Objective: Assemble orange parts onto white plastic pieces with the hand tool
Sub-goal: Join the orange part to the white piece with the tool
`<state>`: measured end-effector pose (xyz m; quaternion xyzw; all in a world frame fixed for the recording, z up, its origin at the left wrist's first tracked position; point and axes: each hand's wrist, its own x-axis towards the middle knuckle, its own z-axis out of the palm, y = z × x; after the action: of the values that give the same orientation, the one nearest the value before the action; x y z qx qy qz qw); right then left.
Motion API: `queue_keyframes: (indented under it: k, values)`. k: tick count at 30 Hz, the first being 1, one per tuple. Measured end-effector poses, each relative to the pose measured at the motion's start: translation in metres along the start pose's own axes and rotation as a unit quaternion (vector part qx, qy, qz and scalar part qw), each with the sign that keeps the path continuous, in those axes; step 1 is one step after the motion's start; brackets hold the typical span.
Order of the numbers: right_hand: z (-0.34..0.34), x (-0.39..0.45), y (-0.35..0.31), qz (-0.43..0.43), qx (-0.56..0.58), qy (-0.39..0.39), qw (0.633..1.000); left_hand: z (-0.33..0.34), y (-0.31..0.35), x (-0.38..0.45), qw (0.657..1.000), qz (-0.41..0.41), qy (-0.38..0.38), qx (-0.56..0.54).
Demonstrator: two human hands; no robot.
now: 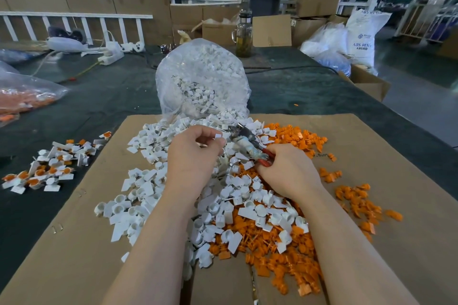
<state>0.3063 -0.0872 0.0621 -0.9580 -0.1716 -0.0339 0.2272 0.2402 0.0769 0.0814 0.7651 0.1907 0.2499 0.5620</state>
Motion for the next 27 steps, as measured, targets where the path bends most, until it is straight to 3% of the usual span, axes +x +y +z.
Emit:
queue_keyframes:
  k: [8, 13, 19, 27]
  values:
    - [-0.001, -0.001, 0.000, 0.019, 0.016, 0.062, 0.998, 0.001, 0.003, -0.002, 0.997, -0.033, -0.022, -0.072]
    - [-0.006, -0.002, -0.007, -0.011, 0.167, 0.127, 0.978, 0.003, 0.008, -0.007, 0.988, -0.065, -0.042, -0.135]
    - [-0.008, -0.005, -0.013, -0.052, 0.291, 0.121, 0.947, 0.010, 0.011, -0.011, 0.986, -0.065, -0.056, -0.145]
    - [-0.004, -0.007, -0.020, -0.098, 0.279, 0.141, 0.945, 0.012, 0.012, -0.013, 0.986, -0.070, -0.056, -0.141]
